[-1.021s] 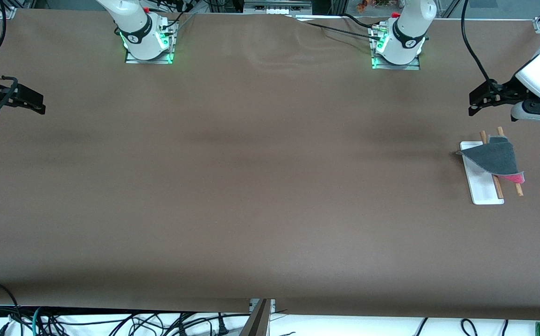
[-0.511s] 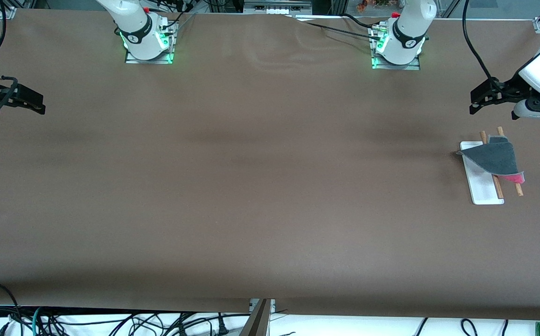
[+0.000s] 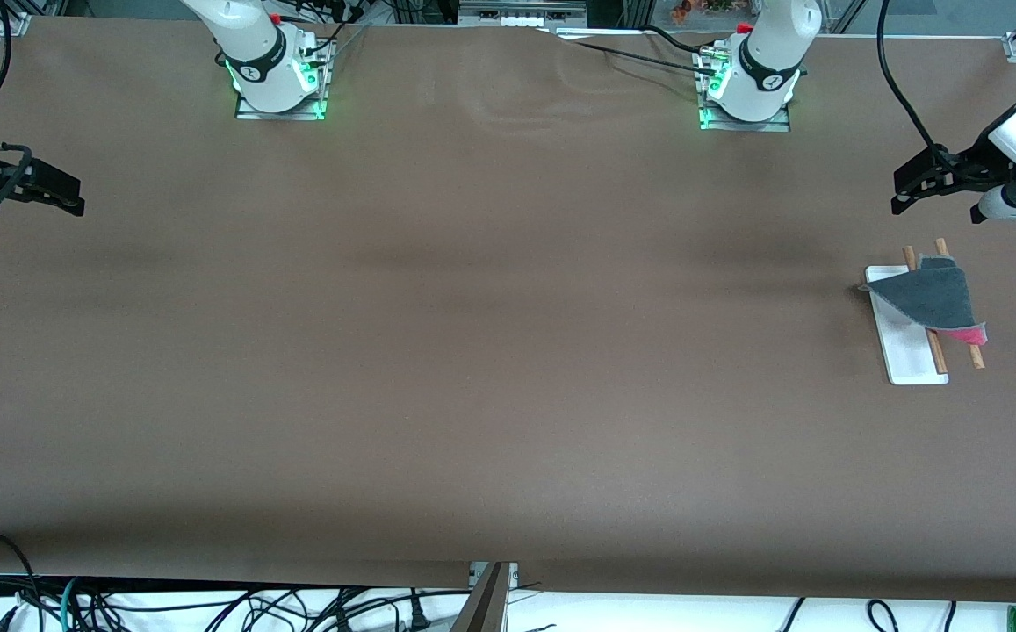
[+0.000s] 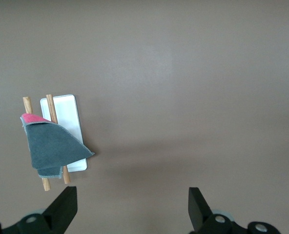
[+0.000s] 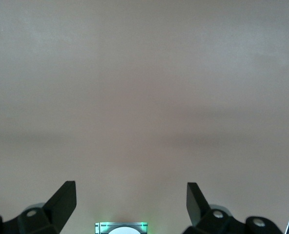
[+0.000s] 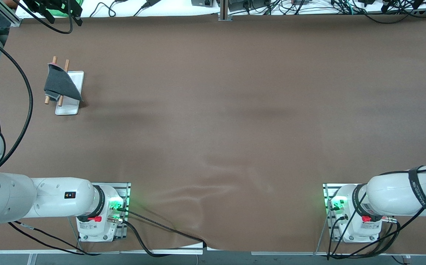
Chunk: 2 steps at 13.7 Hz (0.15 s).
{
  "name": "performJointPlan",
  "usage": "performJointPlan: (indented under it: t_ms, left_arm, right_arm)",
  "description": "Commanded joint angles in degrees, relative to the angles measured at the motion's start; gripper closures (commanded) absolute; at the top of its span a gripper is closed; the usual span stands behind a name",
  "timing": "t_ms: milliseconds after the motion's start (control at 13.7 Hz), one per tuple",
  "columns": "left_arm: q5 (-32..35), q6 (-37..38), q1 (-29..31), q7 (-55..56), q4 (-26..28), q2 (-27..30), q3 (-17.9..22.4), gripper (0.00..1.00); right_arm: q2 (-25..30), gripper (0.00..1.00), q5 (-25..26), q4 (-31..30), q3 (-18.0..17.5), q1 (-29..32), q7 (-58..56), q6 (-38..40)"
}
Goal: Pass towel and hang on rack
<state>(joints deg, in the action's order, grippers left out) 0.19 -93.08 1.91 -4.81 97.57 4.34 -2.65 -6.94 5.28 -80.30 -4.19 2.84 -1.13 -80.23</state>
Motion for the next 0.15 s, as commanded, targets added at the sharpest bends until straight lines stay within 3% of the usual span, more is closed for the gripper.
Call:
performJointPlan:
  t_ms: [0, 73]
  left_arm:
    - [-0.80, 0.70, -0.42, 0.06, 0.78, 1.55, 0.54, 0.00]
    - [-0.80, 0.71, -0.42, 0.06, 0.78, 1.55, 0.54, 0.00]
  right_arm:
    - [0.27, 0.00, -0.01, 0.05, -0.03, 0.24, -0.63, -0.19]
    - [0.27, 0.00, -0.01, 0.05, -0.03, 0.24, -0.63, -0.19]
